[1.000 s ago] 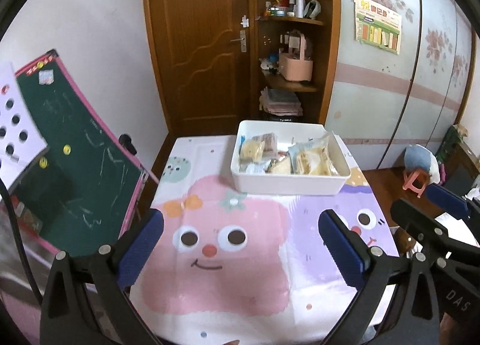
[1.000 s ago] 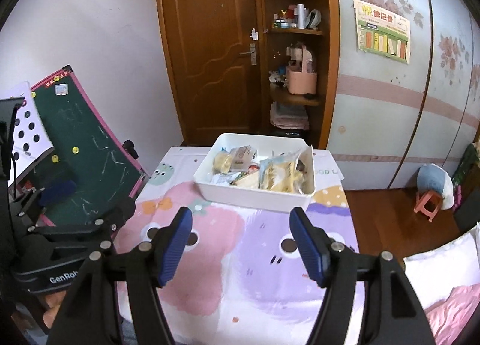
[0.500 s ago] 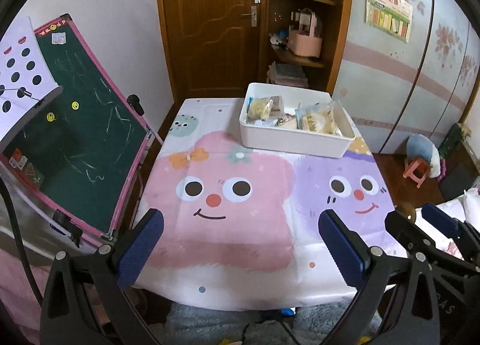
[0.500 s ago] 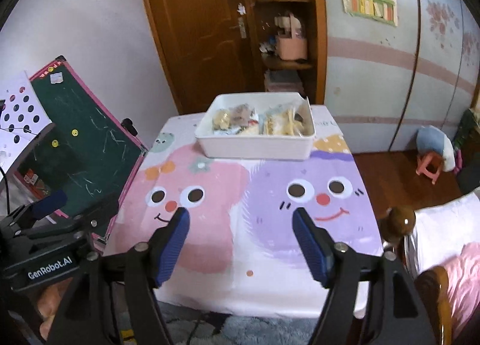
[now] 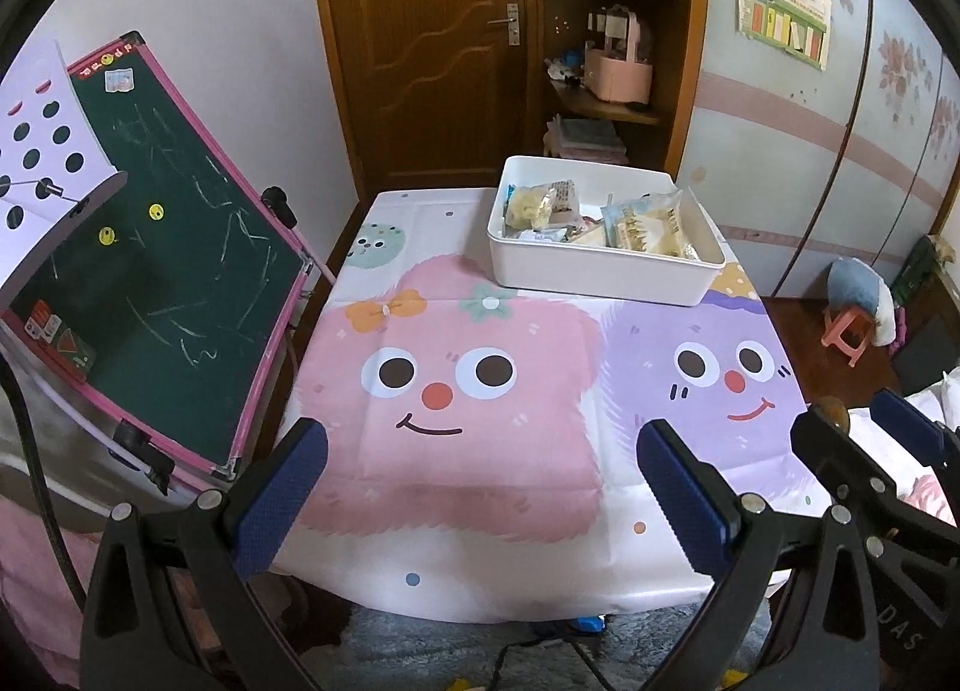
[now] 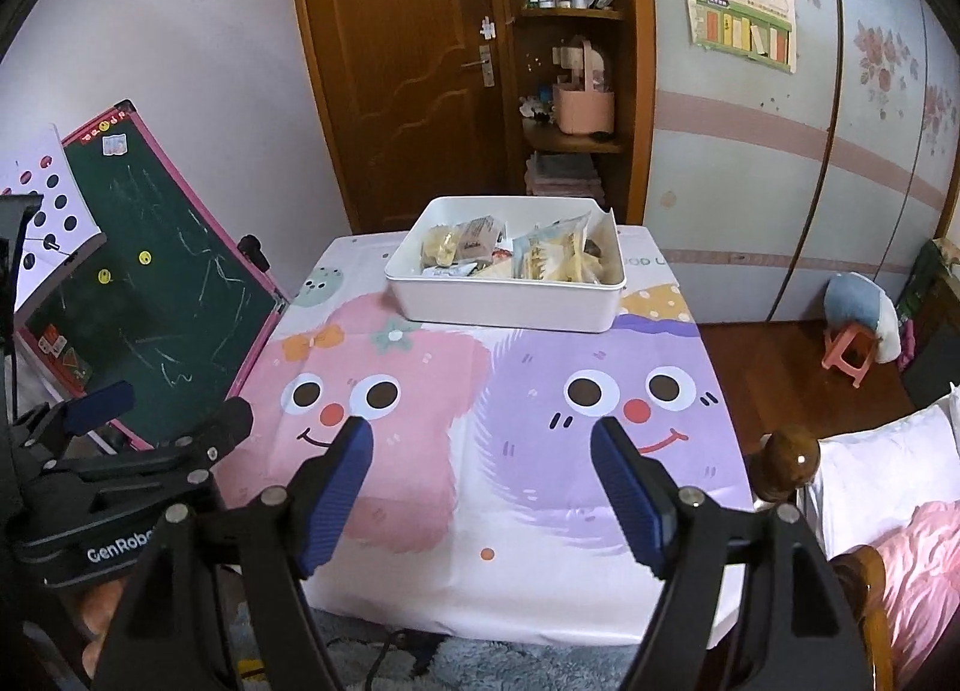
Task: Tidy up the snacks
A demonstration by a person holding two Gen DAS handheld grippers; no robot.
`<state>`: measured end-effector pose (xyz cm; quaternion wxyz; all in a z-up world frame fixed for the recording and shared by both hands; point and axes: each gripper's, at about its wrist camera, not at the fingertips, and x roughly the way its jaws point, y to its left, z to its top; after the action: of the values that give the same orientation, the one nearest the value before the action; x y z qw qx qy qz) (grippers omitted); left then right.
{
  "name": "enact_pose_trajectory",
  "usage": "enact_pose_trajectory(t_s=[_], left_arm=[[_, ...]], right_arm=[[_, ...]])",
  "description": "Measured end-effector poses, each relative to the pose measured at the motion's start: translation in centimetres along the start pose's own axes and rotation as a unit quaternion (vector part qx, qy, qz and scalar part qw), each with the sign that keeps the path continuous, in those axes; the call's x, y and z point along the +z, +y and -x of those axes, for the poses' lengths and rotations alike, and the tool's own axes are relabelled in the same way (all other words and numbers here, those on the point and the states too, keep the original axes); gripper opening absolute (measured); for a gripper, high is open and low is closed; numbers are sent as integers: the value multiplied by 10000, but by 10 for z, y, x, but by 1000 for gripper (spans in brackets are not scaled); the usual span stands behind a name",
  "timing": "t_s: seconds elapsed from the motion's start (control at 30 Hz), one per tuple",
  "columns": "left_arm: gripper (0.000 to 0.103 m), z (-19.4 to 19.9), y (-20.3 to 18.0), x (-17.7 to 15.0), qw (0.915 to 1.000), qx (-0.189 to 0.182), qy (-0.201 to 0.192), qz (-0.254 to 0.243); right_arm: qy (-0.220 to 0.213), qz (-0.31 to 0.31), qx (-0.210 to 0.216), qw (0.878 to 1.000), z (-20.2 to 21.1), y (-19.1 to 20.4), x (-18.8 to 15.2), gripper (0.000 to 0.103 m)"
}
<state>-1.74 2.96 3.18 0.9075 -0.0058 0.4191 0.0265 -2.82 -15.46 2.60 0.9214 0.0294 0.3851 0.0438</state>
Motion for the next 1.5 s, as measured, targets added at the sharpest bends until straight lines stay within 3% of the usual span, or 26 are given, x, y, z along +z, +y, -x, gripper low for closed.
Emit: enact_pose_trajectory(t_s=[1.5], left_arm=[[102,-21,-2,2,9999,133,75,-2]], right_arm=[[123,-21,68,9999,-25,-3,3,76]])
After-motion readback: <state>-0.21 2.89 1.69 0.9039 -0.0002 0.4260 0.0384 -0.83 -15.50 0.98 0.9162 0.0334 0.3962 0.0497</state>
